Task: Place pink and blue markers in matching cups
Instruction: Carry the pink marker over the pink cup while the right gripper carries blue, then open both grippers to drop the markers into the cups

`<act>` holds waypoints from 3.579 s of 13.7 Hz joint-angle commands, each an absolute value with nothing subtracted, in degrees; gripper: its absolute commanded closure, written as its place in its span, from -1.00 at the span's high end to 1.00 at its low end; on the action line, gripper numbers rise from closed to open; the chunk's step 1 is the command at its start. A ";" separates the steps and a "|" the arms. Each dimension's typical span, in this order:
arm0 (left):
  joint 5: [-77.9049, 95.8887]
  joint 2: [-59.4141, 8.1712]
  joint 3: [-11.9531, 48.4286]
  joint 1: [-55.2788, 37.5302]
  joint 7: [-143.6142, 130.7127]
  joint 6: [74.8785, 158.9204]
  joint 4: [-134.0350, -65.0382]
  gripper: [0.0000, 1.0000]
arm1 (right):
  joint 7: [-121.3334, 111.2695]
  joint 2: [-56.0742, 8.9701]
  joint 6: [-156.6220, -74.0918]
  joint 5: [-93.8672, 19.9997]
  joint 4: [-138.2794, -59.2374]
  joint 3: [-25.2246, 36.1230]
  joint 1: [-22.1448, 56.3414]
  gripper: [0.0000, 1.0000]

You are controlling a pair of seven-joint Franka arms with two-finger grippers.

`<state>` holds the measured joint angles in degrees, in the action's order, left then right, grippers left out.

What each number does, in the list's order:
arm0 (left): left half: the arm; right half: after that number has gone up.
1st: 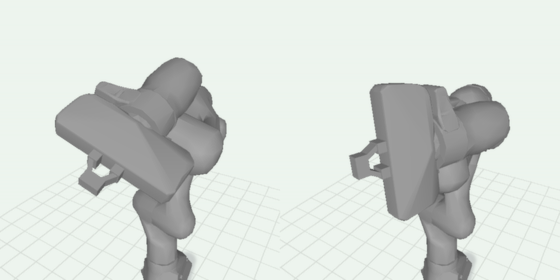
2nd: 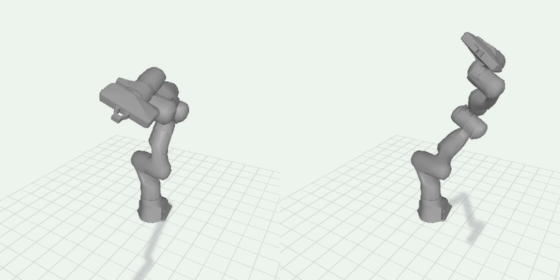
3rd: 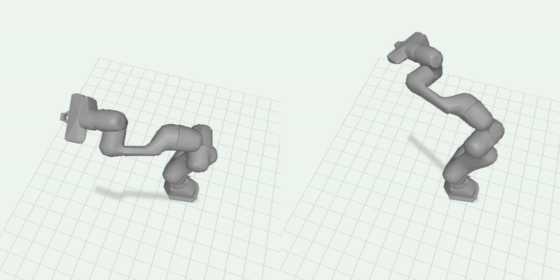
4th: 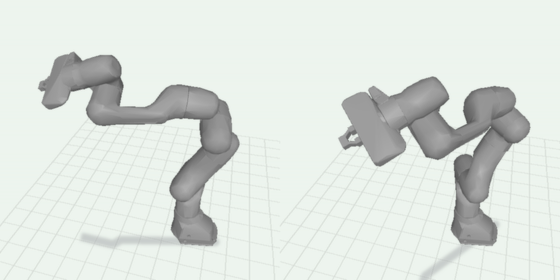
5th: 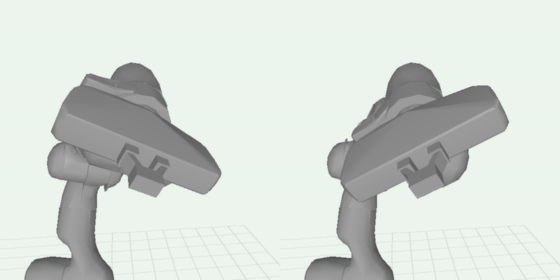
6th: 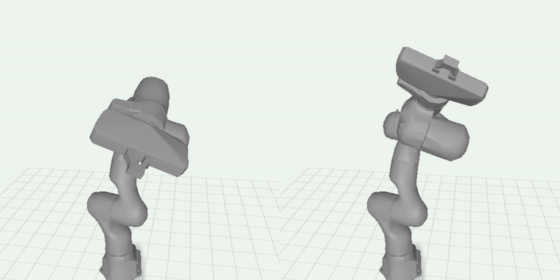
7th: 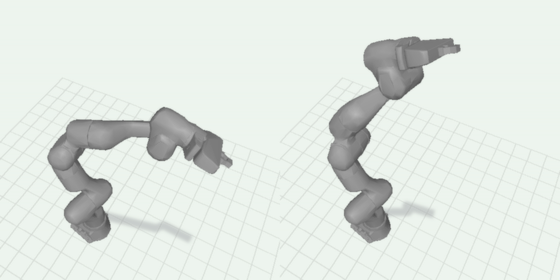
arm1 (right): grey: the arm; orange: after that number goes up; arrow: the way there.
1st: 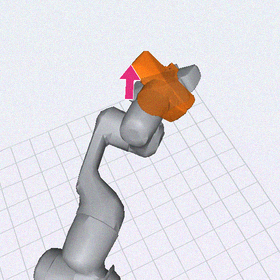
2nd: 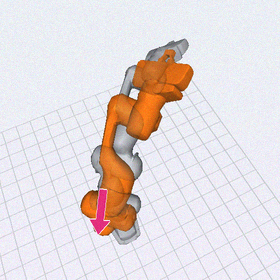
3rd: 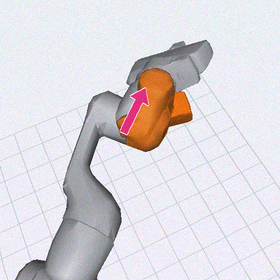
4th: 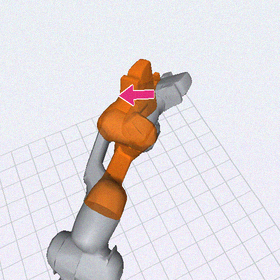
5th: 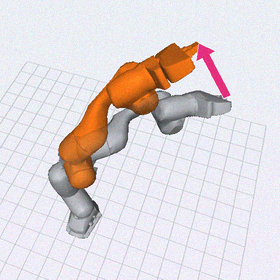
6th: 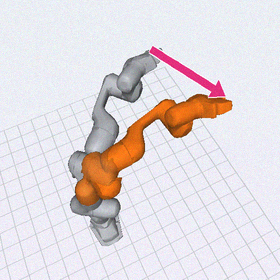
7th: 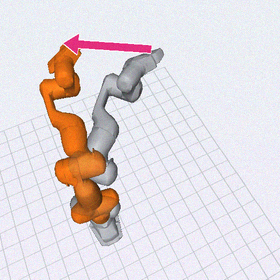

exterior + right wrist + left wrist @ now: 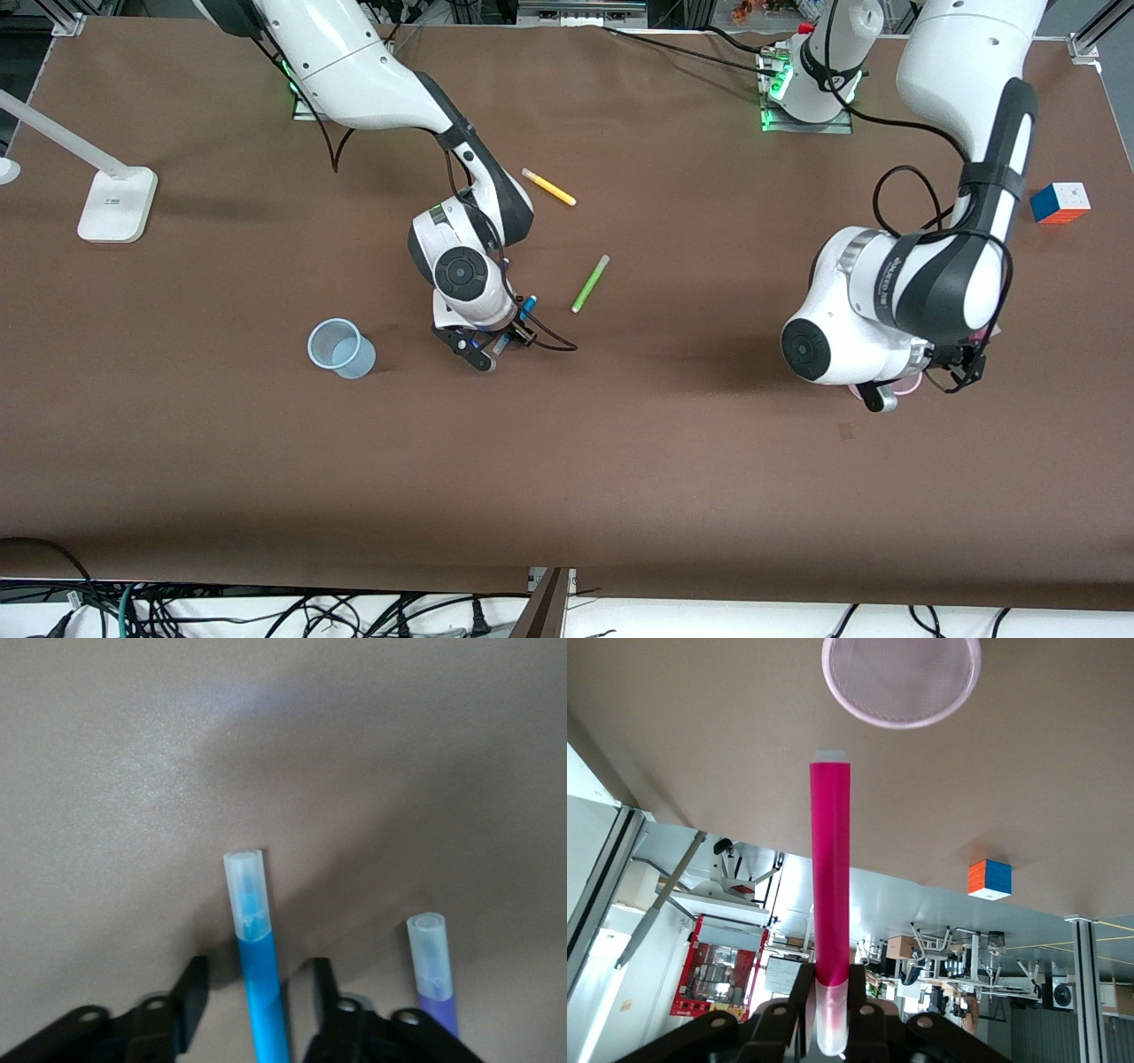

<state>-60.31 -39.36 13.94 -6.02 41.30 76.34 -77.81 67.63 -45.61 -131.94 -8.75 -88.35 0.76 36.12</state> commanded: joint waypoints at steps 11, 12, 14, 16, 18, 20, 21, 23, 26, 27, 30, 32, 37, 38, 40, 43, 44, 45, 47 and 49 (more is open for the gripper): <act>-52.74 -43.24 13.97 -1.67 41.92 81.39 -79.54 -1.00 | 52.41 -30.61 -110.52 -8.79 -87.63 7.98 35.68 -1.00; -52.56 -43.33 13.97 -1.58 41.84 81.47 -79.54 -1.00 | 48.73 -28.24 -107.17 -8.70 -87.80 10.52 35.68 -1.00; -52.30 -43.42 13.97 -0.88 41.49 81.47 -79.54 -1.00 | 39.86 -24.19 -100.67 -8.70 -87.98 15.62 35.68 -1.00; -52.30 -43.42 13.97 -0.97 41.31 81.47 -79.45 -0.47 | 35.44 -20.76 -100.10 -8.70 -91.38 19.84 35.68 -1.00; -52.38 -43.33 13.97 -1.49 41.40 81.04 -79.45 1.00 | 31.57 -19.43 -102.47 -9.84 -94.64 23.89 35.60 -1.00; -52.38 -43.16 13.97 -1.67 41.40 80.95 -79.45 1.00 | 30.94 -19.95 -104.76 -18.22 -96.85 25.83 34.11 -1.00; -52.38 -43.07 13.97 -1.76 41.48 80.86 -79.45 1.00 | 29.72 -20.73 -104.85 -25.07 -97.20 25.93 31.32 -1.00; -52.38 -42.98 14.06 -1.67 41.48 80.86 -79.28 1.00 | 25.25 -22.93 -103.98 -35.46 -97.12 25.84 26.30 -1.00; -50.47 -41.84 14.41 -1.41 41.40 79.20 -78.40 1.00 | 19.53 -27.23 -101.35 -46.54 -96.68 25.75 20.24 -1.00; -47.32 -41.23 14.24 -1.15 40.70 78.15 -78.22 1.00 | 19.08 -28.38 -100.29 -51.80 -96.59 25.58 18.74 -1.00; -40.71 -38.42 13.97 0.52 34.21 77.87 -78.31 1.00 | 19.78 -30.06 -97.74 -58.96 -96.68 25.49 18.37 -1.00; -40.87 -36.83 13.97 0.00 31.47 77.96 -78.22 1.00 | 19.08 -33.03 -95.29 -63.69 -96.59 25.58 17.50 -1.00; -32.99 -33.24 14.24 0.62 30.76 78.22 -67.87 1.00 | 16.35 -38.49 -90.27 -67.50 -96.33 25.40 15.30 -1.00; -30.70 -31.74 14.15 0.96 30.76 78.40 -66.98 1.00 | 15.91 -39.11 -89.57 -68.28 -96.33 25.40 14.94 -1.00; -28.49 -29.72 14.68 1.85 30.67 78.58 -65.14 1.00 | 14.51 -39.55 -88.86 -69.08 -96.33 25.40 14.59 -1.00; -22.09 -26.02 14.41 3.94 29.80 78.31 -64.69 1.00 | 14.24 -39.64 -88.77 -69.08 -96.33 25.40 14.24 -0.39; -18.15 -25.93 14.59 5.43 29.62 78.22 -64.69 1.00 | 13.98 -39.64 -88.77 -69.00 -96.33 25.40 14.06 0.48; -14.71 -25.75 14.59 6.06 29.71 78.05 -64.60 1.00 | 13.80 -39.73 -88.77 -68.99 -96.24 25.40 13.98 0.73; -12.57 -22.08 13.80 5.98 29.44 79.53 -66.34 1.00 | 13.62 -39.64 -88.68 -68.99 -95.98 25.49 13.71 0.97; -12.48 -16.21 11.44 5.36 27.61 87.49 -73.44 1.00 | 14.58 -39.11 -87.03 -68.30 -94.84 25.66 13.54 0.97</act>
